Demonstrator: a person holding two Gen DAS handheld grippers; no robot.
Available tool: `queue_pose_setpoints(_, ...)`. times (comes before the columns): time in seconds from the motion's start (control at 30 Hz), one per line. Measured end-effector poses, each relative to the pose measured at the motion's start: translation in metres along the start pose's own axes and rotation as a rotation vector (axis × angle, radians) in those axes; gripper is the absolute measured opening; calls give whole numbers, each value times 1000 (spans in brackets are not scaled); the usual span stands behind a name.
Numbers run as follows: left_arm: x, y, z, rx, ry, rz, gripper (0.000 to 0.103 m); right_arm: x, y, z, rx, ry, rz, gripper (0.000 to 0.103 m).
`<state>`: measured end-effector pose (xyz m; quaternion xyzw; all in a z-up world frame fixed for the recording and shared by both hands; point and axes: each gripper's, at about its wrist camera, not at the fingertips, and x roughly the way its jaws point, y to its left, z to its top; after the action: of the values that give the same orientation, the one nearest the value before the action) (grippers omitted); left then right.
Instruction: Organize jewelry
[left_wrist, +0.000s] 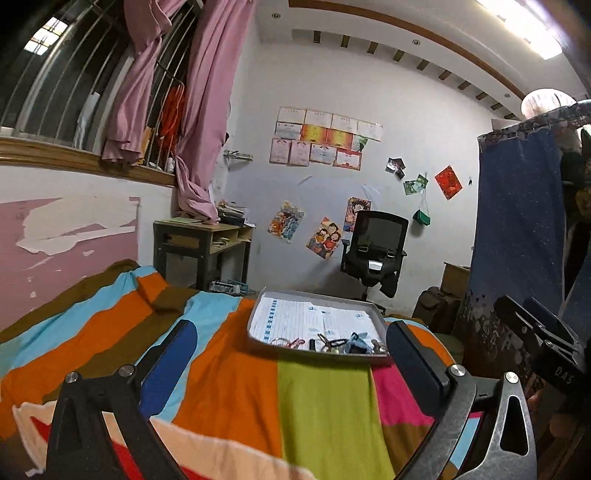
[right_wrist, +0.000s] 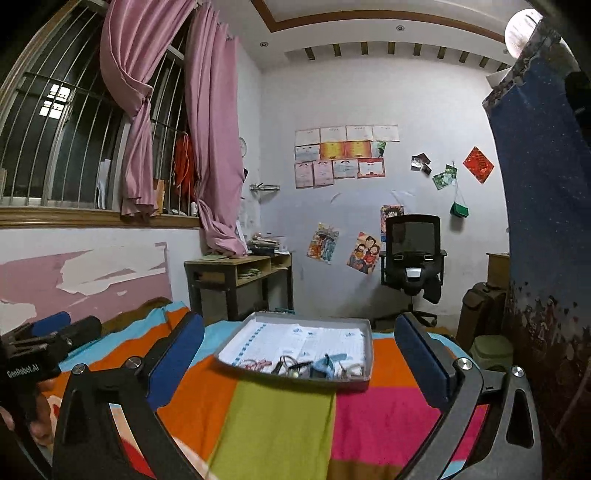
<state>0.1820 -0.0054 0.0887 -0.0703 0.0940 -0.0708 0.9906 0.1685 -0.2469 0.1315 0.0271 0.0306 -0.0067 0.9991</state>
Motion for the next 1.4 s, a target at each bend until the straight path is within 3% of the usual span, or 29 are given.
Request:
queue_pose_setpoints(0.4,-79,-5,-40,14,33,38,103,-88,-16,-40,-6,56,-45,101)
queue_pose_setpoints(0.67,-104,-19,-68,70,82,44,103,-130,-24,-64,-10,47,-90,102)
queue_pose_setpoints(0.87,-115,-29,-89,106,67,76,103,-143,-29,-80,5,54,-103,102)
queue_pose_setpoints(1.17,-114,-31,-111,121,114,93,103,-138,-38,-102,31,96,-88,102)
queue_pose_setpoints(1.4,-111,-32,-114,135,125,100,103,-134,-39,-113,45,118,-106,102)
